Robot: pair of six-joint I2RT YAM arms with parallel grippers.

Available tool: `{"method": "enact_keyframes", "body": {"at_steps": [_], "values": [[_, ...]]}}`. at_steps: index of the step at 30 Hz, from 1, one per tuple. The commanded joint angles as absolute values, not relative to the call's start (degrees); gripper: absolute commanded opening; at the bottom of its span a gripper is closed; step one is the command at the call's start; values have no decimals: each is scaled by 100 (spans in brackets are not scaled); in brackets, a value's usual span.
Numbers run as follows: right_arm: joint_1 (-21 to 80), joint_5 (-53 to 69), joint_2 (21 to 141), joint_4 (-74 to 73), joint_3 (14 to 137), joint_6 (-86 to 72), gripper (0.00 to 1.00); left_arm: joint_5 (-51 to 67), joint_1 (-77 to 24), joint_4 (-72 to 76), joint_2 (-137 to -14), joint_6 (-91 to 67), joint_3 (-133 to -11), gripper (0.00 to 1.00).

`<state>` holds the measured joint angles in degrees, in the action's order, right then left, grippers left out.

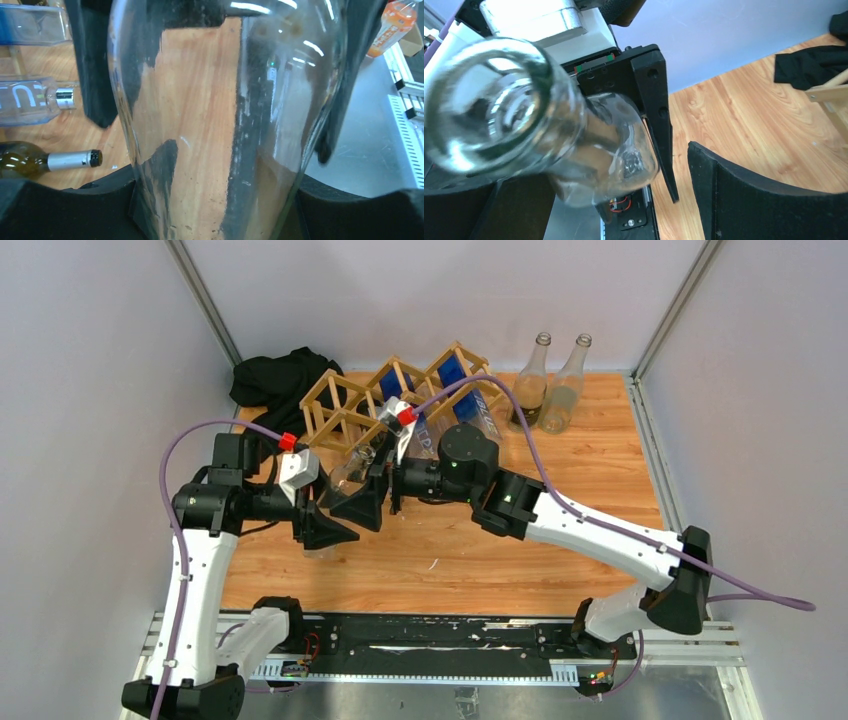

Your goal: Take the wine bottle off the wine rack

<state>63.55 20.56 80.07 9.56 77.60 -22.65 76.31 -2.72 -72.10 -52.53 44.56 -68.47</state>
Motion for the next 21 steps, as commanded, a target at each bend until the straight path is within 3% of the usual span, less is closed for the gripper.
{"method": "enact_keyframes", "body": {"at_steps": [1, 3, 4, 8, 9, 11, 12, 14, 21], "values": [[6539, 2337, 8250, 1483, 8148, -2174, 96, 8161, -291, -7110, -5118, 4153, -6928, 0], [6556, 2351, 8346, 1505, 8237, -2181, 95, 8213, -297, -7102, -5108, 4089, -6911, 0], [6561, 2349, 8383, 1506, 8271, -2192, 90, 8225, -299, -7102, -5099, 4072, -6901, 0], [6557, 2300, 8450, 1339, 8416, -2169, 45, 8182, -302, -7098, -5073, 4031, -6846, 2], [6557, 2267, 8447, 1239, 8432, -2152, 31, 8136, -300, -7101, -5078, 4029, -6835, 10], [6557, 2026, 8374, 998, 8456, -2097, 4, 7862, -299, -7106, -5102, 3915, -6830, 53], [6545, 1886, 8321, 879, 8431, -2074, 0, 7691, -299, -7102, -5142, 3849, -6835, 72], [6490, 1730, 8174, 719, 8349, -2028, 0, 7342, -299, -7101, -5258, 3751, -6890, 98], [5934, 1384, 7592, -138, 8103, -1931, 0, 6081, -299, -7102, -5843, 3384, -7316, 100]]}}
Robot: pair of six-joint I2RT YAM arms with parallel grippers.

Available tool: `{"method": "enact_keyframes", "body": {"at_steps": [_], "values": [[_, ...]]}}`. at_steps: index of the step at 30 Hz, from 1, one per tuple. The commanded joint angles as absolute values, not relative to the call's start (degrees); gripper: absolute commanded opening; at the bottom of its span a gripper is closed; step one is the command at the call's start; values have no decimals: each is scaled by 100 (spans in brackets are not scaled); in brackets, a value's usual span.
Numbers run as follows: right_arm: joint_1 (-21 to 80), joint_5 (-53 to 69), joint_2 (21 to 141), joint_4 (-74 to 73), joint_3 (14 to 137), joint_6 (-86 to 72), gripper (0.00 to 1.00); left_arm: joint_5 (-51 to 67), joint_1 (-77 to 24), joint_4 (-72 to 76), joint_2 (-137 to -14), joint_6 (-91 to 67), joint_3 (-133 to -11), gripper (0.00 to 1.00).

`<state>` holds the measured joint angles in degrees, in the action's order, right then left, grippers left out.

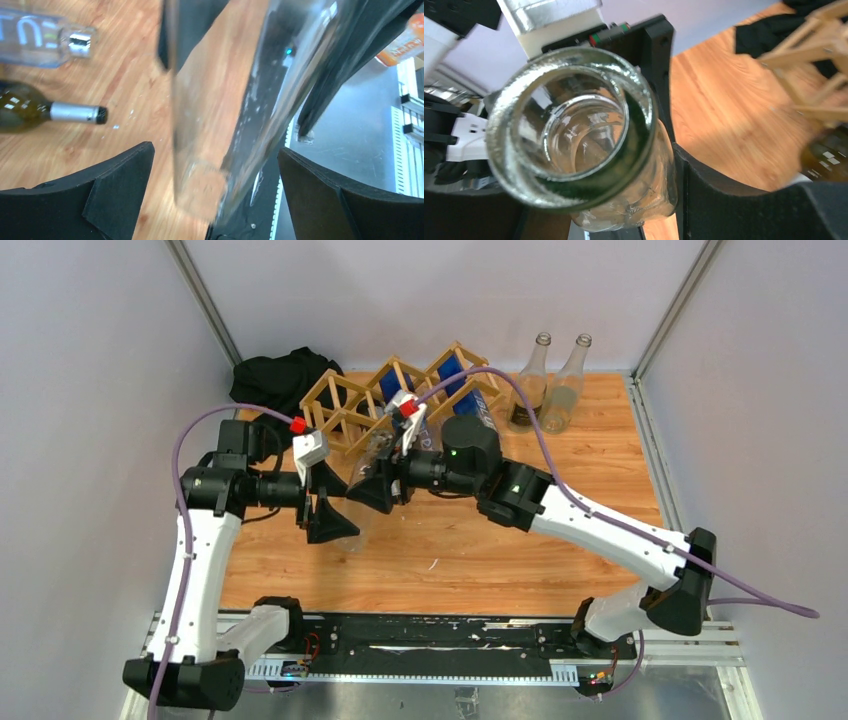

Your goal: Take the wine bottle off the wine rack

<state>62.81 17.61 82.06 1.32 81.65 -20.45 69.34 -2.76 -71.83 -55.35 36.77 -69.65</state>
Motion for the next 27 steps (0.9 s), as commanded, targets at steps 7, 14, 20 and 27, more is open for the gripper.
{"method": "enact_keyframes", "body": {"at_steps": [7, 14, 20, 27], "values": [[5241, 266, 6675, -1392, 7605, -1482, 0, 4598, -299, -7102, -6403, 2989, -8106, 100], [4097, -956, 6212, -2445, 7446, -1219, 0, 3567, -299, -7101, -6818, 2777, -8627, 100], [3227, -1482, 6201, -2877, 7407, -1127, 0, 3395, -299, -7101, -7002, 2707, -8728, 100], [2481, -1789, 6479, -2839, 7349, -1123, 0, 3457, -303, -7092, -6991, 2738, -8768, 100]]}}
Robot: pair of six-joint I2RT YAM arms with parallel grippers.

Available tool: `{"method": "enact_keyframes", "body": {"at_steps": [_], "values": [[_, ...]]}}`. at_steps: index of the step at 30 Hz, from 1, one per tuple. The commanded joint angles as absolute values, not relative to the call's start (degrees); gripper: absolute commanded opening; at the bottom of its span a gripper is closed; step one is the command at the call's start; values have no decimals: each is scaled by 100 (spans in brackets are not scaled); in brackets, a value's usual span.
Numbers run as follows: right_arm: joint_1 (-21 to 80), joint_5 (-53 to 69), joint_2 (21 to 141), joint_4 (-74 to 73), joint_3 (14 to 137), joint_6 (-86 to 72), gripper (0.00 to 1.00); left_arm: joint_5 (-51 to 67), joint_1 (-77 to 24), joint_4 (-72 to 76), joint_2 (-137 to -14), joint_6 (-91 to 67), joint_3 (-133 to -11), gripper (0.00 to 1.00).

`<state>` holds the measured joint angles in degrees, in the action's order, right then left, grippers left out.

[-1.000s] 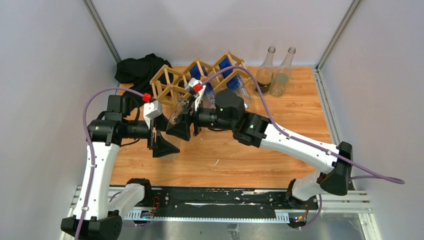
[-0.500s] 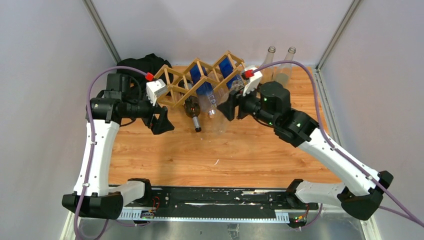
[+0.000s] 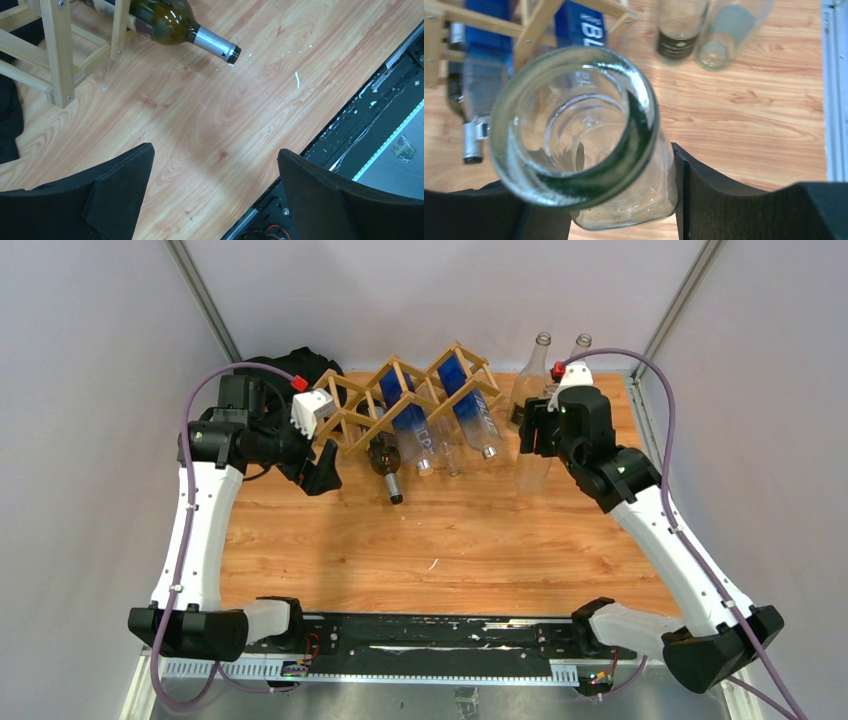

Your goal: Take the wine bottle off the wine rack

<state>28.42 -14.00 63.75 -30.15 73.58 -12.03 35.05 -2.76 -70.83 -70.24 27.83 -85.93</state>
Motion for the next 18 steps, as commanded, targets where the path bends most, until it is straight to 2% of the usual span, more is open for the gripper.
{"method": "enact_keyframes", "body": {"at_steps": [1, 7, 18], "values": [[2362, -1780, 6545, -2732, 7321, -1153, 0, 3472, -299, -7093, -6995, 2739, -8783, 100], [1833, -1654, 7259, -1955, 7238, -1277, 0, 3517, -299, -7093, -7068, 2742, -8884, 100], [1541, -1598, 8776, -820, 7603, -1418, 0, 3564, -303, -7090, -6898, 2934, -8827, 100]]}}
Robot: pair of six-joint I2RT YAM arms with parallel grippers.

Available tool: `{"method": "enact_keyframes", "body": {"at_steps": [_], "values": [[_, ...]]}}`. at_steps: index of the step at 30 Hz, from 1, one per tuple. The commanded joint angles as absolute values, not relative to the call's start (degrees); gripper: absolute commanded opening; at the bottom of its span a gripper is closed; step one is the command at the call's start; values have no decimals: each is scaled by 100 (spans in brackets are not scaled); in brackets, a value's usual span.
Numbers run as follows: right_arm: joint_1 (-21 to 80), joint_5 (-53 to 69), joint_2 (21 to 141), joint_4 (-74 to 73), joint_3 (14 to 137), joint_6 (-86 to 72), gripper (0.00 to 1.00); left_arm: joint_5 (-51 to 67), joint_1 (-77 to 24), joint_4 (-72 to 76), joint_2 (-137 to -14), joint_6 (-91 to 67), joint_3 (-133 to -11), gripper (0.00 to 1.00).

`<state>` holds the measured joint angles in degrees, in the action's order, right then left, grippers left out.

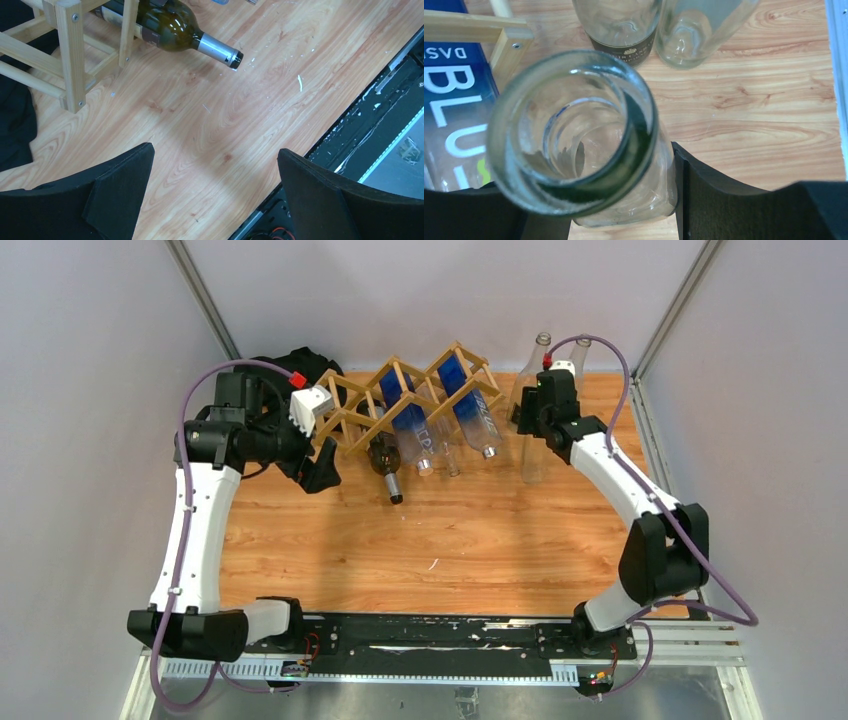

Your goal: Take the wine bottle off the wine rack

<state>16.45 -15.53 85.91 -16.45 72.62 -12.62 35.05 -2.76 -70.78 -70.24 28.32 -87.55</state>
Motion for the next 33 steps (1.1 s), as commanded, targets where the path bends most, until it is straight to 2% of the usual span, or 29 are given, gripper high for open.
{"method": "enact_keyframes", "body": {"at_steps": [1, 18, 30, 32, 33], "values": [[1536, -1586, 8867, -737, 7629, -1445, 0, 3582, -302, -7094, -6883, 2955, -8810, 100], [1538, -1207, 9707, 1092, 7160, -1677, 0, 3700, -300, -7093, -6784, 3186, -8722, 100], [1543, -1171, 9886, 1790, 6716, -1443, 0, 3704, -300, -7093, -6635, 3374, -8655, 100], [1560, -1149, 9915, 1799, 6715, -1379, 3, 3711, -301, -7093, -6596, 3435, -8621, 100], [1590, -1158, 9914, 1808, 6708, -1277, 8, 3721, -299, -7093, -6568, 3450, -8602, 100]]}}
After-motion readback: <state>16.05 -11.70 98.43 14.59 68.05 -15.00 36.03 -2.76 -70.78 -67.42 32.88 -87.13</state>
